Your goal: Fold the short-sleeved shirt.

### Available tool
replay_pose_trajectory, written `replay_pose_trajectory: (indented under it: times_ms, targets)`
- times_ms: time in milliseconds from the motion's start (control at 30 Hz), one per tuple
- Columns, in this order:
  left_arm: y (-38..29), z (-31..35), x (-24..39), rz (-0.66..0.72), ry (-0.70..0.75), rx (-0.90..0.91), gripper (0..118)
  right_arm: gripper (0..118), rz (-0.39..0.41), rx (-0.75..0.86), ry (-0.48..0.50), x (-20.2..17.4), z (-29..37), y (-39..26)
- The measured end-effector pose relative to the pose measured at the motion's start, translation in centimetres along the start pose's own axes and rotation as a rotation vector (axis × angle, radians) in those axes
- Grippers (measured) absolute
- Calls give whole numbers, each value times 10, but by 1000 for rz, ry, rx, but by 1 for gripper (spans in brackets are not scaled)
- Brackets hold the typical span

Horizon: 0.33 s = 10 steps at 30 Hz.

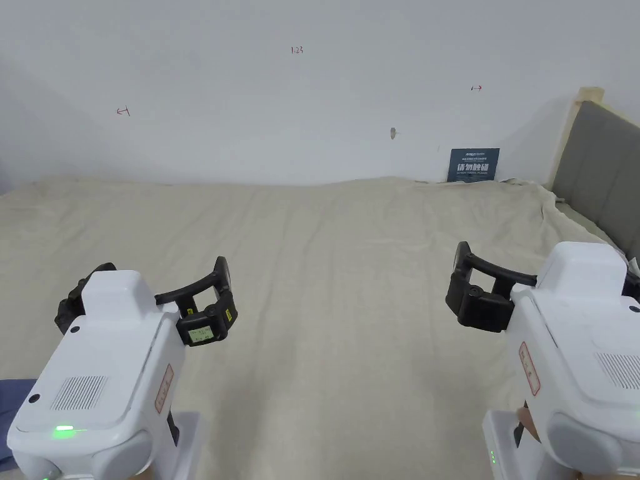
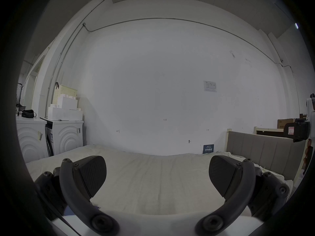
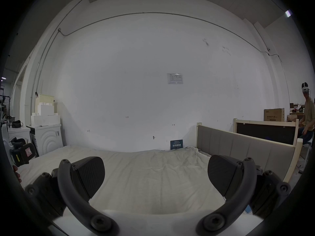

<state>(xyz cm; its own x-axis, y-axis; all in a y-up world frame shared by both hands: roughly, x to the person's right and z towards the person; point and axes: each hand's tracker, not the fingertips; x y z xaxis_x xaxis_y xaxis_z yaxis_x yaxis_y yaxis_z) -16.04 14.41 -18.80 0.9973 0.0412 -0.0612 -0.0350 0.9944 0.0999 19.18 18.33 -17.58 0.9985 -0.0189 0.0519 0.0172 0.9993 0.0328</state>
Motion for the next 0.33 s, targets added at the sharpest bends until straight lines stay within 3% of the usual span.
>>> replay_pose_trajectory:
  times_ms: [333]
  targets:
    - [0, -1, 0, -1, 2, 2, 118, 118, 7, 4, -1, 0, -1, 0]
